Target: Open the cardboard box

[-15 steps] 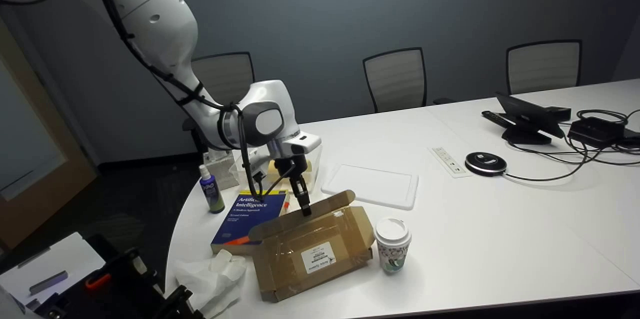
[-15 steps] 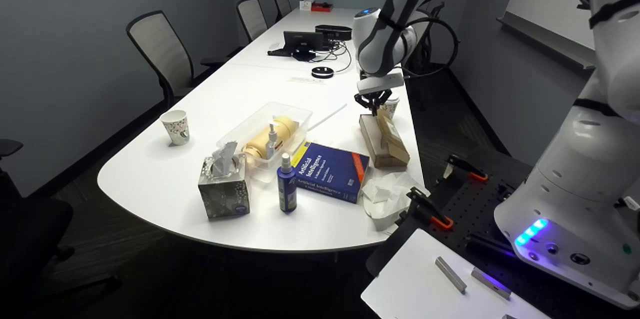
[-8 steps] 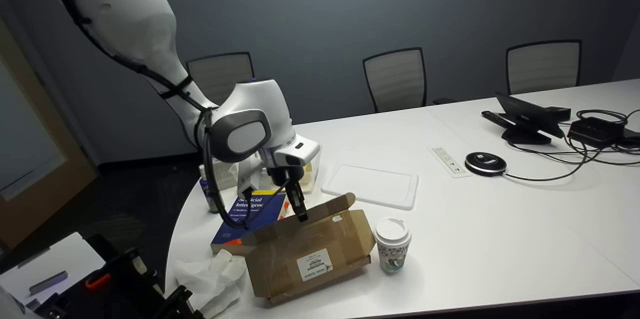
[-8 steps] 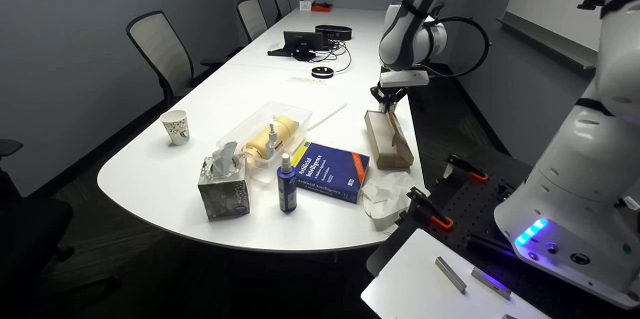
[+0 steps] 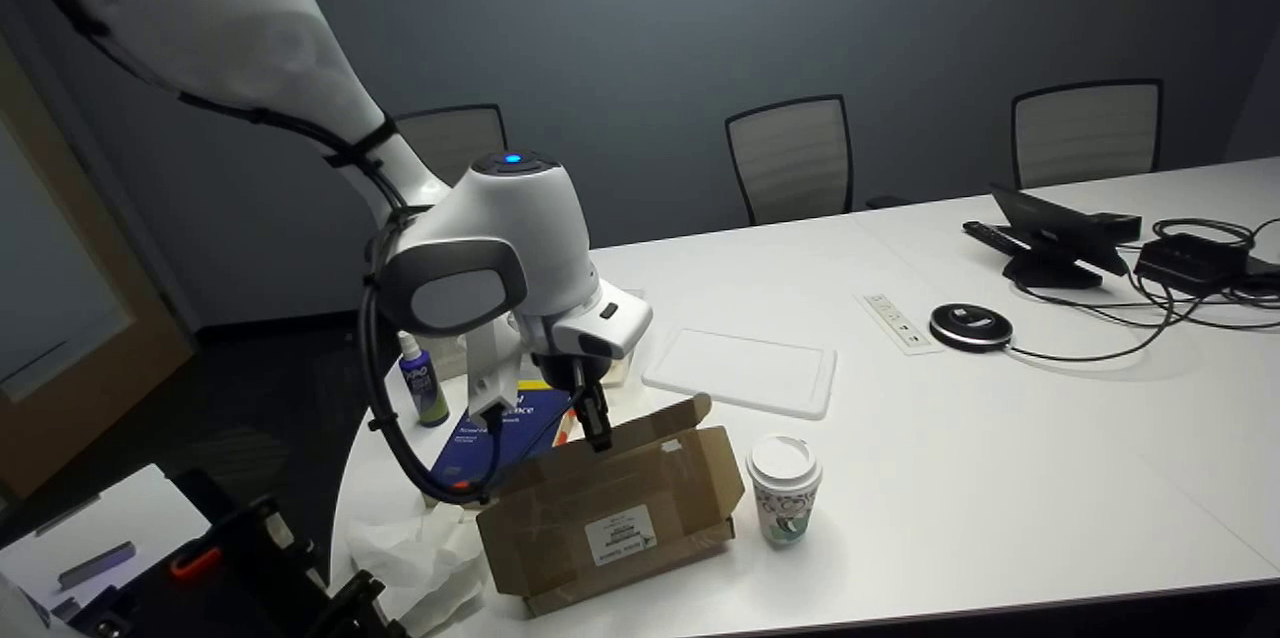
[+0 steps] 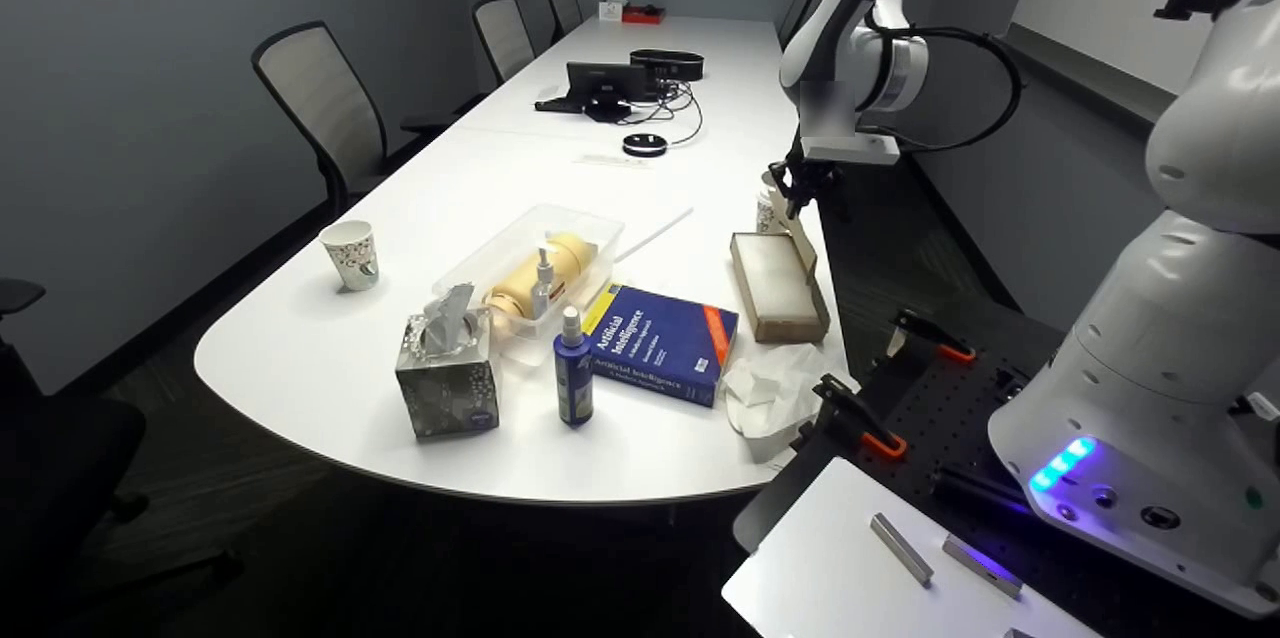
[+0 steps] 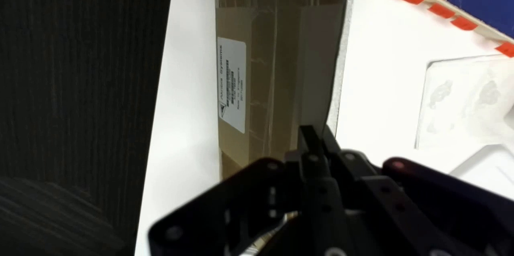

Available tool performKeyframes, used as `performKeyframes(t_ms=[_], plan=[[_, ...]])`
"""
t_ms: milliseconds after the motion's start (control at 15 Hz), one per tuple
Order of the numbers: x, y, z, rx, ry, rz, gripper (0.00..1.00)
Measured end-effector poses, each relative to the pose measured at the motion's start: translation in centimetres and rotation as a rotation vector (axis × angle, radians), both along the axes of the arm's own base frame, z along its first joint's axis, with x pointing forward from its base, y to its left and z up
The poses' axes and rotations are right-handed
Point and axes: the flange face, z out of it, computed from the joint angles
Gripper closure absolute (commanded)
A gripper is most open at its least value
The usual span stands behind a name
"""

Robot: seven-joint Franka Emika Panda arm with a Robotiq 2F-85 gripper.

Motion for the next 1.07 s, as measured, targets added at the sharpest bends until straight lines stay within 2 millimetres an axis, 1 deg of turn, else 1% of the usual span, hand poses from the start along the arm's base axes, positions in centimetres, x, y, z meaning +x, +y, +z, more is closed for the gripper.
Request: performKeyframes(t_ms=[267, 533, 1067], plan=[[-1.1, -1.7, 0.8, 0.032, -0.043, 0.010, 0.99], [-2.3, -3.2, 0.9, 0.060, -0.076, 0.005, 0.99], [-4.4, -5.0, 0.7, 0.123, -0.144, 0.028, 0.99]])
